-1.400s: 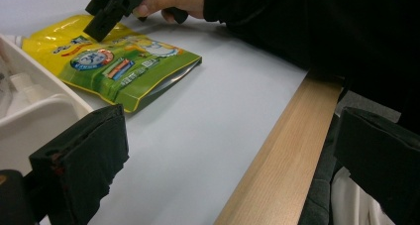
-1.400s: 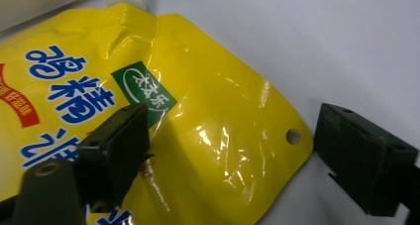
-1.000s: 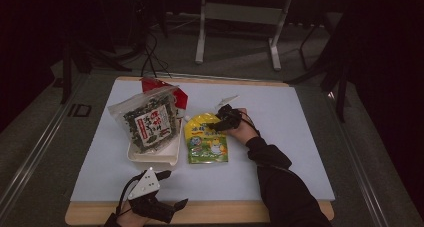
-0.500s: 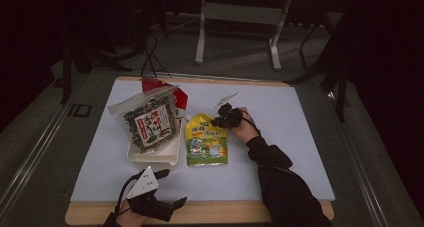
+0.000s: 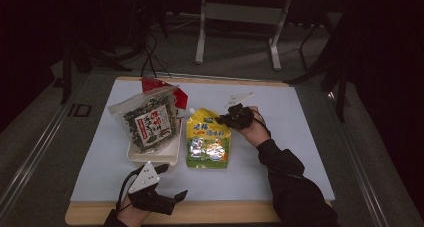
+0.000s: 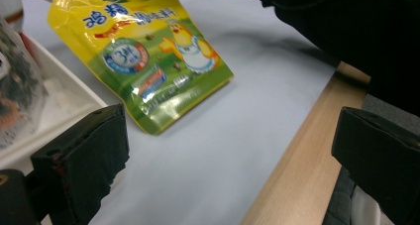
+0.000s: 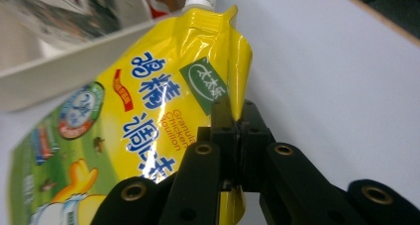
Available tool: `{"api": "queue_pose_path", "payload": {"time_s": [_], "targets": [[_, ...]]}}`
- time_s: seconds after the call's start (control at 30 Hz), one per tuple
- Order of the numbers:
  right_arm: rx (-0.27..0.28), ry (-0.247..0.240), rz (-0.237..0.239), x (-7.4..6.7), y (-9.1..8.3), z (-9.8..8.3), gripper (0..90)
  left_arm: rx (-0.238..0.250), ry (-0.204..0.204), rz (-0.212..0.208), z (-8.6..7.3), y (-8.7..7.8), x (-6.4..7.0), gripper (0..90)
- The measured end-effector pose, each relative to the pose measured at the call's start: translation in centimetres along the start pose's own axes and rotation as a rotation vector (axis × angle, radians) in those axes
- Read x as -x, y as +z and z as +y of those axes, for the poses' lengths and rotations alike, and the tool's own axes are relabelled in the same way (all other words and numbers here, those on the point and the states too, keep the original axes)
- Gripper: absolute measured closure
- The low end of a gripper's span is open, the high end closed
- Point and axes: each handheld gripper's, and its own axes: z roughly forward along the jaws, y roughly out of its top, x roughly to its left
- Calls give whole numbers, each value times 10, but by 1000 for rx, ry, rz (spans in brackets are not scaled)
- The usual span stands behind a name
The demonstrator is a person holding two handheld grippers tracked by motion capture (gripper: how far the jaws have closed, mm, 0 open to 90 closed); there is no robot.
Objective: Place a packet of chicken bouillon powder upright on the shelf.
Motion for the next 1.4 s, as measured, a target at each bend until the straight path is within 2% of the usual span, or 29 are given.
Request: {"api": "queue_pose_path", "payload": {"time_s": [0.27, 0.3, 0.33, 0.4, 0.57, 0.73, 0.97, 1.23, 1.27, 1.33, 1.4], "targets": [[71, -43, 11, -17, -28, 0, 884, 12, 30, 33, 17, 4, 0, 40], [76, -46, 15, -20, -32, 0, 884, 3, 41, 57, 22, 7, -2, 40], [83, -53, 13, -22, -34, 0, 885, 5, 39, 49, 24, 8, -3, 40], [90, -71, 18, -27, -39, 0, 885, -2, 38, 67, 27, 11, -6, 43], [119, -104, 35, -39, -50, 3, 885, -9, 16, 76, 33, 17, -15, 66], [154, -118, 83, -51, -62, 3, 886, -5, 22, 87, 38, 20, -21, 157], [155, -155, 109, -65, -72, 0, 886, -20, 58, 117, 52, 23, -31, 210], [177, -203, 158, -84, -84, 3, 885, -36, 68, 138, 63, 33, -46, 207], [173, -209, 156, -86, -85, 3, 885, -34, 59, 112, 64, 33, -49, 200], [175, -211, 168, -88, -86, 3, 885, -26, 63, 124, 66, 34, -53, 195], [177, -214, 176, -90, -87, 3, 885, -21, 66, 108, 67, 34, -54, 196]]}}
